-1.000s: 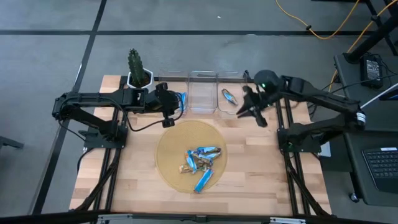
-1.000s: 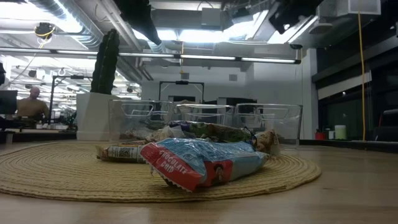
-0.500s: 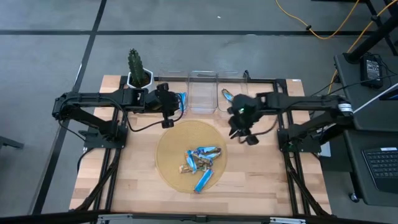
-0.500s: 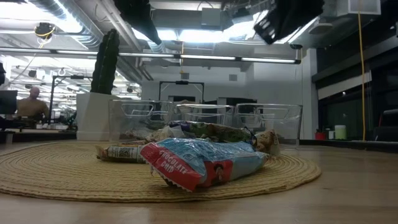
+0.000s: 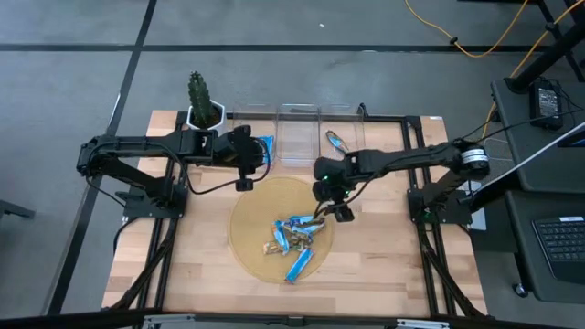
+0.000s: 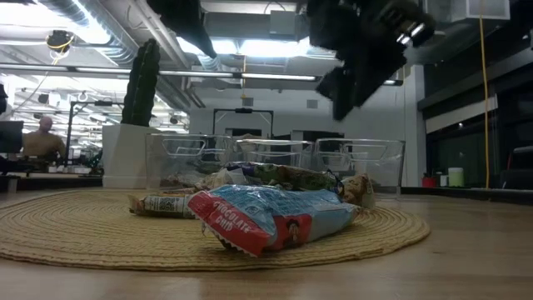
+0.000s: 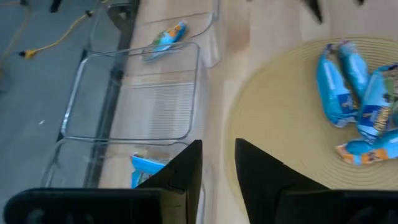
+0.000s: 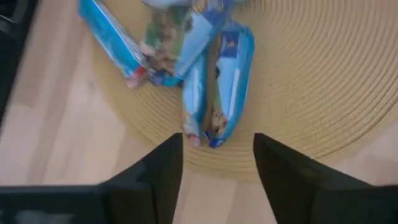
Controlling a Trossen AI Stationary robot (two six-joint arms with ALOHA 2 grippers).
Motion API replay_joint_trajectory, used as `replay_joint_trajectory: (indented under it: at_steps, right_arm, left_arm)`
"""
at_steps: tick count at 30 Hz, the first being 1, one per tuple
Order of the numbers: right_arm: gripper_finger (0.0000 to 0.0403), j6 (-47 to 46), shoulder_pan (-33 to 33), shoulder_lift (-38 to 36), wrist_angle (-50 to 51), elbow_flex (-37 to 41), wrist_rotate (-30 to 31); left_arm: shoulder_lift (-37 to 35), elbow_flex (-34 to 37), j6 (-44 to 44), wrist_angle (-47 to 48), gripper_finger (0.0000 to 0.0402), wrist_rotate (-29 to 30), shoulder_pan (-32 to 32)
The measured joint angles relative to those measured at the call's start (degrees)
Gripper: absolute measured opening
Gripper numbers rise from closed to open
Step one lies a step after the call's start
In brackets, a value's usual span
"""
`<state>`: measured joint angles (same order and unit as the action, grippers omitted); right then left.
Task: Pick and place Granola Bars by type
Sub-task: Put the blue granola bar into the middle transparent bin
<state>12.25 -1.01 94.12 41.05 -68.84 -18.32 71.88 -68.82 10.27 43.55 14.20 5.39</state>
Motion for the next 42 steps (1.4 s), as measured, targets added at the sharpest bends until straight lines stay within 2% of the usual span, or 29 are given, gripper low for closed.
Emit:
replay_joint_trajectory:
  at_steps: [9, 15, 32, 36, 42]
  right_arm:
    - [0.0213, -4.4, 2.5, 7.3, -6.7, 0.0, 2.8]
    - [0.0213, -6.1, 2.7, 9.7, -8.0, 0.0, 7.1]
    - [0.0213, -9.0, 3.9, 16.4, -11.1, 0.0, 6.8]
    - [0.0187, -9.1, 3.9, 17.1, -11.2, 0.0, 6.8]
    - [0.0088, -9.9, 3.9, 16.8, -10.7, 0.0, 6.7]
  left_arm:
    - [0.0, 0.0, 2.4, 0.0, 0.0088, -1.9, 0.0]
    - [0.0, 0.0, 2.5, 0.2, 0.0088, -1.9, 0.0]
    - [0.0, 0.0, 2.5, 0.6, 0.0088, -2.3, 0.0]
    - [0.0, 0.0, 2.5, 0.6, 0.0088, -2.3, 0.0]
    - [0.0, 0.0, 2.5, 0.6, 0.0088, -2.3, 0.0]
